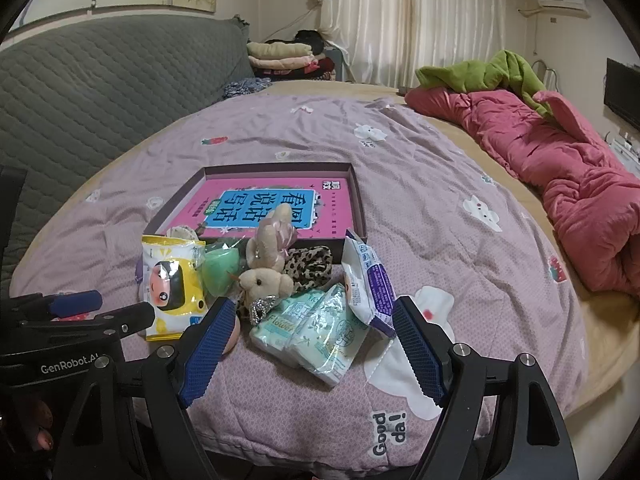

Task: Organize soft objects
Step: 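Move both grippers toward the pile of soft items beside the tray, then grasp the purple-striped wipes pack with right gripper while left grasps yellow cartoon wipes pack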

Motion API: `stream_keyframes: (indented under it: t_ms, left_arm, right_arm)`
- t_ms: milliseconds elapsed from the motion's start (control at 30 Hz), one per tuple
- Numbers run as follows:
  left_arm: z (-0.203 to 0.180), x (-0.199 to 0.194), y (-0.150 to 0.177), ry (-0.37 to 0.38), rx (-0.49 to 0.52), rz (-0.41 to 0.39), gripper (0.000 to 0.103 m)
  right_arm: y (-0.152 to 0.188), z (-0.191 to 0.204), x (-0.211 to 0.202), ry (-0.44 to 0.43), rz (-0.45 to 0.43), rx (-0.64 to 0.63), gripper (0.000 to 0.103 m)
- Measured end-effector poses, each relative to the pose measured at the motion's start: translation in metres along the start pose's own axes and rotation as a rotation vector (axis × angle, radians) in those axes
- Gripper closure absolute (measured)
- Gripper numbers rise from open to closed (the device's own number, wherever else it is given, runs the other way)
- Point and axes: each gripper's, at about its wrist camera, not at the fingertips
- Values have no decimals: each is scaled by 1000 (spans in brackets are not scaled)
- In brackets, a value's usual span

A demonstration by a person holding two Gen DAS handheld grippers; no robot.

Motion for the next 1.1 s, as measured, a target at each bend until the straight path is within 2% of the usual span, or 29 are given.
stream_keyframes:
  t_ms: [400, 667, 800, 900, 1033, 1100]
  left_arm:
    - [4, -2, -1, 33, -12, 0, 29]
    - [20, 5, -7, 120, -61, 21, 29]
    - [31, 11, -12, 189, -90, 44, 29]
    - [36, 17, -16, 223, -104, 60, 31]
    - [37, 26, -21, 259, -106, 83, 42]
    - [37, 31, -23, 271, -109, 93, 43]
  right_arm:
    - [0, -1, 2, -1, 4, 9, 21]
    - [-1, -12, 6, -5, 10, 47, 21]
    - [-1, -21, 9, -6, 15, 79, 21]
    - [-2, -28, 11, -3, 17, 101, 21]
    - [-2, -34, 15, -1, 26, 127, 21]
    - [-2, -36, 17, 1, 30, 134, 21]
Point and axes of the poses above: each gripper's, at about its wrist camera, not at the fingertips, and x roughly the way its jaws point, z to its left, y to its underside, and after that the axes turned 8 degrees about z, right-handed
